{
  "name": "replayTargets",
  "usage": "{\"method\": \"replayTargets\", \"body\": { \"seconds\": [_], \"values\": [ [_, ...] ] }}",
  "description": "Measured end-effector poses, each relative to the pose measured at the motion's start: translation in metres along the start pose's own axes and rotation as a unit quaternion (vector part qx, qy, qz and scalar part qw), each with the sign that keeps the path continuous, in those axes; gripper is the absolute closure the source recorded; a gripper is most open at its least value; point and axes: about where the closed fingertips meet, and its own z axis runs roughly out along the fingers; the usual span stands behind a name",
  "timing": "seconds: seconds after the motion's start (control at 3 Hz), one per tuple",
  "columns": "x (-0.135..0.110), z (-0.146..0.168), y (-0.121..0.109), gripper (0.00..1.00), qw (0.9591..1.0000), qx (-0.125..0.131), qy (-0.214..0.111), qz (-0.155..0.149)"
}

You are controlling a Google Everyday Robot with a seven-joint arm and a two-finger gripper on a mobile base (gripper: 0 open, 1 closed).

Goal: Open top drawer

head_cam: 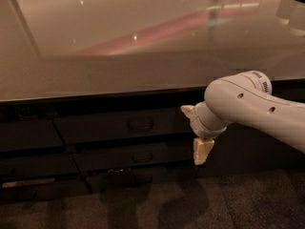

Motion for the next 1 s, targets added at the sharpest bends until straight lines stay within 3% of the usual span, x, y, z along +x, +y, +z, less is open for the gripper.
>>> {"method": "replayTargets", "body": {
  "seconds": [0.33, 0.67, 1.0],
  "values": [
    [-0.0009, 0.0, 0.0, 0.0, 0.9995, -0.001, -0.032, -0.007],
    [-0.0013, -0.0001, -0.0004, 0.0, 0.9929, -0.003, -0.118, 0.008],
    [-0.0054, -0.0027, -0.0021, 0.0, 0.9897, 0.004, -0.143, -0.002]
  ]
}}
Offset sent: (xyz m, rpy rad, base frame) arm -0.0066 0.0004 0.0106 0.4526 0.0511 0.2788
